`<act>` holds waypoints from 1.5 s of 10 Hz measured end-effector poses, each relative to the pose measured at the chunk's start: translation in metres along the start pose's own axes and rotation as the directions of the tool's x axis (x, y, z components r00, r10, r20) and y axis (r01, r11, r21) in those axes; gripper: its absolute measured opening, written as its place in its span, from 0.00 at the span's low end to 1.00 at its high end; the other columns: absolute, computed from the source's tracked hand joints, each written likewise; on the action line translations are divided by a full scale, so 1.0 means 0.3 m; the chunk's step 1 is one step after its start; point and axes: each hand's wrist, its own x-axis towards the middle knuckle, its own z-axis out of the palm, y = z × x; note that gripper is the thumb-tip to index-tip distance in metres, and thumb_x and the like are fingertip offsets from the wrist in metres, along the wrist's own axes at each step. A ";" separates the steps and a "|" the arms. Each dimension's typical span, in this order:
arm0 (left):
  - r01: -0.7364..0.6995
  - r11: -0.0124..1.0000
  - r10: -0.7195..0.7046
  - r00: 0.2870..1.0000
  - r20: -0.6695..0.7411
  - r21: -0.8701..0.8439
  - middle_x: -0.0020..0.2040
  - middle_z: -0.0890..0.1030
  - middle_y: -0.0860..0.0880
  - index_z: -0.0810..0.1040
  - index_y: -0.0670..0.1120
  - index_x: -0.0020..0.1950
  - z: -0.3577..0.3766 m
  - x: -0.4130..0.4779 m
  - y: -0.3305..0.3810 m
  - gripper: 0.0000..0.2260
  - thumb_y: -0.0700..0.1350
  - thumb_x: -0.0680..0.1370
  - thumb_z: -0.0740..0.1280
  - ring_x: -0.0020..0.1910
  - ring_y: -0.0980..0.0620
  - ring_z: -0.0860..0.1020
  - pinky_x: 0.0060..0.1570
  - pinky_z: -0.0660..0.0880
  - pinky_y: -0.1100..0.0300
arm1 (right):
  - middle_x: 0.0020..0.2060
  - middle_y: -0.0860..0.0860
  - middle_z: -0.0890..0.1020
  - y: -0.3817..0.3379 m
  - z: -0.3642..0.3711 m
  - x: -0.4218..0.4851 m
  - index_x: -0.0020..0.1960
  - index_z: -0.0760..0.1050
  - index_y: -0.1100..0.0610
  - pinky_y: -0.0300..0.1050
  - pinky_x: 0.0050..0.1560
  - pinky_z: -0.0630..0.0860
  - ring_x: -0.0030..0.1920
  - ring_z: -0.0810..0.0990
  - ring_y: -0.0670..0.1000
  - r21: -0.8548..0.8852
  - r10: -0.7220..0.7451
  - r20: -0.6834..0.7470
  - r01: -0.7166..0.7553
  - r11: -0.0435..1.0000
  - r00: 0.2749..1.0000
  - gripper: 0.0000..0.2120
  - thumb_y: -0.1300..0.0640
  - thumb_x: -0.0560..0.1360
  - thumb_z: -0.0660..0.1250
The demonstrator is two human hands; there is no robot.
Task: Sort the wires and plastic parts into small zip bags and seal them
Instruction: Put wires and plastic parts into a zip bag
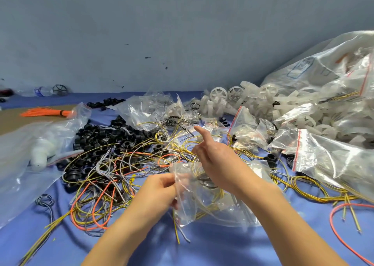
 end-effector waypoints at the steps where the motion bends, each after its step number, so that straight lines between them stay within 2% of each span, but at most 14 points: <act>1: -0.001 0.992 -0.006 0.999 -0.049 -0.127 0.40 0.86 0.45 0.85 0.42 0.47 0.087 0.030 0.013 0.06 0.36 0.77 0.68 0.35 0.55 0.82 0.32 0.76 0.65 | 0.52 0.55 0.83 0.003 0.005 0.003 0.77 0.51 0.48 0.55 0.56 0.73 0.55 0.79 0.59 0.047 0.010 -0.014 -0.010 0.999 1.000 0.24 0.55 0.83 0.53; 2: -0.109 0.993 0.114 0.986 -0.120 0.054 0.33 0.82 0.45 0.81 0.37 0.44 0.148 0.047 0.010 0.07 0.32 0.77 0.63 0.31 0.56 0.78 0.32 0.74 0.66 | 0.51 0.54 0.83 0.006 0.008 0.004 0.77 0.51 0.47 0.55 0.56 0.73 0.55 0.78 0.58 0.084 0.024 -0.005 -0.023 0.996 1.000 0.24 0.55 0.82 0.53; 3: -0.181 0.951 0.222 0.964 -0.146 0.253 0.29 0.78 0.47 0.77 0.36 0.41 0.164 0.047 0.007 0.09 0.41 0.71 0.62 0.29 0.56 0.71 0.27 0.68 0.70 | 0.52 0.54 0.83 0.006 0.010 0.006 0.77 0.51 0.46 0.55 0.56 0.73 0.56 0.78 0.58 0.084 0.044 0.008 -0.044 0.995 0.999 0.25 0.56 0.82 0.53; 4: -0.125 0.929 0.167 0.981 -0.094 0.348 0.26 0.75 0.55 0.78 0.38 0.39 0.150 0.039 0.025 0.07 0.39 0.73 0.63 0.28 0.55 0.72 0.25 0.67 0.70 | 0.53 0.54 0.83 0.003 0.005 0.008 0.76 0.52 0.47 0.55 0.55 0.73 0.55 0.78 0.58 0.075 0.033 -0.016 -0.032 0.997 0.999 0.25 0.57 0.82 0.53; 5: -0.153 0.905 0.184 0.982 -0.041 0.397 0.30 0.81 0.52 0.79 0.48 0.38 0.100 0.047 0.018 0.11 0.42 0.79 0.63 0.31 0.56 0.78 0.34 0.75 0.60 | 0.53 0.51 0.83 0.000 -0.005 0.008 0.77 0.52 0.46 0.52 0.52 0.73 0.52 0.78 0.56 0.092 0.026 -0.044 -0.022 0.996 0.999 0.25 0.57 0.82 0.53; 6: -0.224 0.604 0.403 0.914 -0.051 0.765 0.37 0.81 0.49 0.77 0.47 0.40 -0.006 0.043 0.006 0.15 0.52 0.80 0.58 0.41 0.46 0.78 0.44 0.73 0.50 | 0.54 0.45 0.83 0.010 -0.023 0.007 0.77 0.54 0.48 0.50 0.52 0.72 0.53 0.78 0.53 0.128 0.052 -0.080 -0.041 0.991 0.995 0.25 0.59 0.81 0.53; 7: -0.141 0.624 0.507 0.822 -0.261 0.769 0.38 0.82 0.49 0.79 0.46 0.41 -0.085 0.060 -0.003 0.15 0.51 0.81 0.59 0.41 0.43 0.78 0.42 0.73 0.49 | 0.53 0.45 0.83 0.034 -0.049 0.010 0.76 0.58 0.49 0.45 0.52 0.71 0.51 0.79 0.49 0.195 0.114 -0.120 -0.089 0.977 0.986 0.24 0.60 0.81 0.54; 8: -0.019 0.734 0.433 0.783 -0.447 0.679 0.39 0.83 0.48 0.81 0.48 0.47 -0.138 0.103 -0.022 0.12 0.50 0.81 0.60 0.42 0.42 0.78 0.42 0.74 0.50 | 0.48 0.43 0.84 0.079 -0.093 0.019 0.73 0.62 0.47 0.39 0.45 0.72 0.42 0.78 0.40 0.387 0.229 -0.181 -0.145 0.911 0.956 0.22 0.60 0.80 0.54; 9: 0.019 0.750 0.409 0.773 -0.486 0.661 0.42 0.83 0.47 0.81 0.49 0.53 -0.157 0.140 -0.040 0.09 0.46 0.81 0.61 0.42 0.46 0.77 0.42 0.70 0.55 | 0.45 0.44 0.84 0.135 -0.138 0.017 0.71 0.65 0.47 0.37 0.41 0.73 0.45 0.80 0.46 0.607 0.355 -0.216 -0.159 0.779 0.910 0.22 0.62 0.79 0.54; 10: 0.010 0.751 0.387 0.804 -0.451 0.661 0.45 0.83 0.46 0.81 0.47 0.57 -0.127 0.167 -0.033 0.10 0.44 0.81 0.61 0.43 0.47 0.76 0.44 0.69 0.56 | 0.45 0.47 0.85 0.193 -0.160 -0.004 0.68 0.68 0.48 0.36 0.42 0.72 0.43 0.81 0.47 0.693 0.435 -0.205 -0.184 0.697 0.877 0.22 0.65 0.78 0.53; 12: -0.155 0.778 0.438 0.829 -0.348 0.609 0.43 0.82 0.54 0.81 0.51 0.54 -0.030 0.198 0.052 0.08 0.47 0.81 0.62 0.42 0.56 0.79 0.41 0.71 0.58 | 0.45 0.49 0.84 0.286 -0.158 -0.015 0.64 0.71 0.49 0.44 0.48 0.75 0.46 0.81 0.51 0.559 0.439 -0.135 -0.298 0.774 0.888 0.22 0.66 0.76 0.52; 13: -0.085 0.686 0.413 0.863 -0.291 0.722 0.46 0.83 0.53 0.81 0.52 0.55 -0.046 0.230 0.044 0.09 0.45 0.80 0.62 0.45 0.52 0.79 0.41 0.71 0.60 | 0.41 0.46 0.84 0.314 -0.138 -0.031 0.65 0.72 0.50 0.42 0.44 0.77 0.39 0.81 0.51 0.504 0.454 -0.055 -0.368 0.782 0.889 0.23 0.67 0.76 0.52; 14: 0.060 0.571 0.309 0.908 -0.282 0.819 0.59 0.81 0.42 0.78 0.46 0.63 -0.091 0.290 0.000 0.13 0.42 0.80 0.61 0.58 0.41 0.77 0.57 0.71 0.51 | 0.36 0.44 0.84 0.349 -0.140 -0.057 0.63 0.74 0.47 0.45 0.41 0.78 0.35 0.78 0.47 0.460 0.500 0.014 -0.450 0.765 0.866 0.20 0.63 0.77 0.54; 15: 0.186 0.431 0.215 0.929 -0.300 0.883 0.64 0.78 0.41 0.76 0.46 0.67 -0.107 0.327 -0.049 0.15 0.44 0.81 0.60 0.62 0.37 0.72 0.64 0.68 0.47 | 0.29 0.42 0.82 0.374 -0.151 -0.064 0.61 0.75 0.47 0.38 0.33 0.71 0.26 0.73 0.38 0.434 0.491 0.032 -0.455 0.778 0.871 0.14 0.57 0.80 0.56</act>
